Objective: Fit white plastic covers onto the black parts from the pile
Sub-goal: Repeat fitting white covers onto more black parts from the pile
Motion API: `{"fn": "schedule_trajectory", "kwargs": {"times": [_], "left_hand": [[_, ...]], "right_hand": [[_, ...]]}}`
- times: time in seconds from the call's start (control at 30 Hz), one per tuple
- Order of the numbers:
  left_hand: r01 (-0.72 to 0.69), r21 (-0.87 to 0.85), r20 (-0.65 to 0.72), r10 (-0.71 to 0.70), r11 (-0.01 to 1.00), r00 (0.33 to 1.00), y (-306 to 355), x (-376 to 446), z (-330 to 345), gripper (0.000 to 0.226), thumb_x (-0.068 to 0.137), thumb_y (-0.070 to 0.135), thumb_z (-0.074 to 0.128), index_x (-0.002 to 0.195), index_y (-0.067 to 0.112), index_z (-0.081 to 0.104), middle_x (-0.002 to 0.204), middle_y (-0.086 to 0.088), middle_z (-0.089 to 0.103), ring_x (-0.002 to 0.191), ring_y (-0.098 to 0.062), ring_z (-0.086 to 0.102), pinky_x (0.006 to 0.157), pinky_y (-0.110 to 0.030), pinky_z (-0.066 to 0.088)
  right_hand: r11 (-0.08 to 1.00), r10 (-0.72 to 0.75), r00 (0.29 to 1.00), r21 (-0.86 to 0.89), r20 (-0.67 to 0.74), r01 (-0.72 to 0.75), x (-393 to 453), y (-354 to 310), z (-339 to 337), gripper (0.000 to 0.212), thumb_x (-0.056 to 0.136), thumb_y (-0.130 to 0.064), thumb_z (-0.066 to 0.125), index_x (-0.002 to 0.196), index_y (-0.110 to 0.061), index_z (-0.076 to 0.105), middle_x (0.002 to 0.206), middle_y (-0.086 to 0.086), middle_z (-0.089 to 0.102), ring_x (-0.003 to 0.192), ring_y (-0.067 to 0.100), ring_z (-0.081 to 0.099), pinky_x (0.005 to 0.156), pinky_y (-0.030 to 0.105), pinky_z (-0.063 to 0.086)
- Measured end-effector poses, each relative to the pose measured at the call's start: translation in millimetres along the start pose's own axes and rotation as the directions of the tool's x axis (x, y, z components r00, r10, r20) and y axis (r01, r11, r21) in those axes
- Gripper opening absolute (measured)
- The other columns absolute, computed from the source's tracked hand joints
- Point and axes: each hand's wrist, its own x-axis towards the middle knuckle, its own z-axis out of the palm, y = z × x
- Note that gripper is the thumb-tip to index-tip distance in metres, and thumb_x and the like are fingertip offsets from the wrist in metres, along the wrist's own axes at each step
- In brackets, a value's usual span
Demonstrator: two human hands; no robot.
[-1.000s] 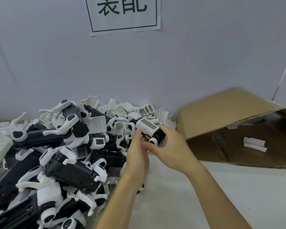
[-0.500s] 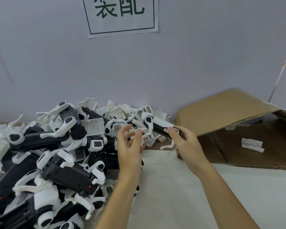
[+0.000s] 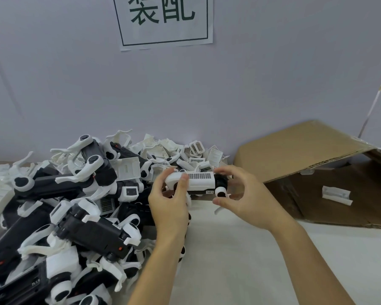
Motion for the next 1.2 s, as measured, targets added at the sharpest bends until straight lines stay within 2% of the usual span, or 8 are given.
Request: {"fn": "schedule_trajectory", "kwargs": {"times": [0.23, 0.4, 0.53, 0.63, 0.9, 1.03, 1.1, 1.2], "left_hand": [[0.054, -0.039, 0.016, -0.054, 0.998, 0.998, -4, 5, 2, 0.018, 0.095, 0.034, 0.065, 0.112, 0.032, 0.064, 0.097, 0.003, 0.07, 0.073, -0.001, 0.065, 0.06, -0.016, 0.052], [0.133, -0.129, 0.028, -0.13, 0.983, 0.991, -5, 5, 6, 0.025, 0.106, 0.025, 0.045, 0.129, 0.026, 0.052, 0.128, -0.005, 0.058, 0.1, -0.005, 0.064, 0.078, -0.02, 0.052], [0.106, -0.124, 0.018, -0.105, 0.987, 0.994, -5, 3, 5, 0.021, 0.106, 0.018, 0.042, 0.117, 0.024, 0.059, 0.129, -0.01, 0.058, 0.094, -0.002, 0.065, 0.083, -0.025, 0.052], [0.032, -0.068, 0.005, -0.031, 0.997, 0.999, -6, -1, 6, 0.027, 0.106, 0.015, 0.04, 0.108, 0.029, 0.062, 0.124, -0.003, 0.061, 0.092, 0.007, 0.064, 0.087, -0.029, 0.051], [-0.066, -0.002, -0.066, 0.066, 0.998, 0.996, -9, -4, 6, 0.029, 0.105, 0.011, 0.039, 0.121, 0.023, 0.06, 0.119, 0.014, 0.058, 0.105, 0.004, 0.059, 0.092, -0.031, 0.049], [-0.065, 0.015, -0.05, 0.066, 0.998, 0.997, -8, -3, 7, 0.032, 0.105, 0.009, 0.038, 0.113, 0.029, 0.061, 0.122, 0.004, 0.059, 0.112, -0.015, 0.058, 0.087, -0.029, 0.051], [-0.05, 0.012, -0.034, 0.05, 0.999, 0.998, -7, -4, 7, 0.031, 0.105, 0.011, 0.039, 0.112, 0.032, 0.061, 0.125, 0.0, 0.06, 0.109, -0.017, 0.06, 0.087, -0.031, 0.05], [-0.051, 0.014, -0.02, 0.051, 0.999, 0.998, -6, -5, 8, 0.031, 0.104, 0.006, 0.038, 0.113, 0.025, 0.061, 0.124, -0.001, 0.059, 0.109, -0.019, 0.06, 0.087, -0.035, 0.052]], "right_hand": [[0.976, -0.176, 0.969, -0.156, -0.173, 0.15, 2, 4, 18, 0.033, 0.094, -0.029, 0.065, 0.126, -0.034, 0.061, 0.116, -0.026, 0.059, 0.114, -0.003, 0.055, 0.093, 0.018, 0.047], [0.958, 0.221, 0.943, -0.129, -0.248, -0.258, 4, 7, 17, 0.032, 0.096, -0.042, 0.057, 0.078, -0.016, 0.064, 0.061, -0.011, 0.058, 0.057, 0.009, 0.055, 0.052, 0.032, 0.05], [0.751, 0.644, 0.765, 0.182, 0.01, -0.635, 5, 1, 16, 0.04, 0.097, -0.039, 0.051, 0.094, -0.002, 0.066, 0.092, 0.014, 0.072, 0.056, 0.03, 0.072, 0.04, 0.021, 0.045], [0.611, 0.699, 0.703, 0.4, 0.134, -0.683, 7, -5, 21, 0.033, 0.097, -0.022, 0.045, 0.112, 0.002, 0.062, 0.091, 0.022, 0.07, 0.06, 0.041, 0.071, 0.038, 0.021, 0.045], [0.387, 0.653, 0.756, 0.878, -0.045, -0.281, 48, -34, -5, 0.033, 0.106, -0.013, 0.039, 0.129, 0.007, 0.054, 0.103, 0.022, 0.057, 0.065, 0.033, 0.058, 0.039, 0.033, 0.055], [0.199, 0.557, 0.781, 0.959, -0.281, 0.204, 64, -53, -75, 0.044, 0.109, -0.035, 0.026, 0.139, -0.006, 0.043, 0.139, 0.023, 0.048, 0.11, 0.043, 0.059, 0.086, 0.051, 0.059], [0.231, 0.541, 0.796, 0.958, -0.271, 0.17, 53, -50, -82, 0.053, 0.108, -0.04, 0.035, 0.152, -0.01, 0.03, 0.157, 0.024, 0.029, 0.137, 0.048, 0.039, 0.107, 0.058, 0.043], [0.394, 0.589, 0.783, 0.917, -0.201, -0.061, 36, -34, -42, 0.029, 0.106, -0.024, 0.04, 0.123, -0.003, 0.049, 0.14, 0.024, 0.048, 0.117, 0.04, 0.06, 0.087, 0.044, 0.053]]}}
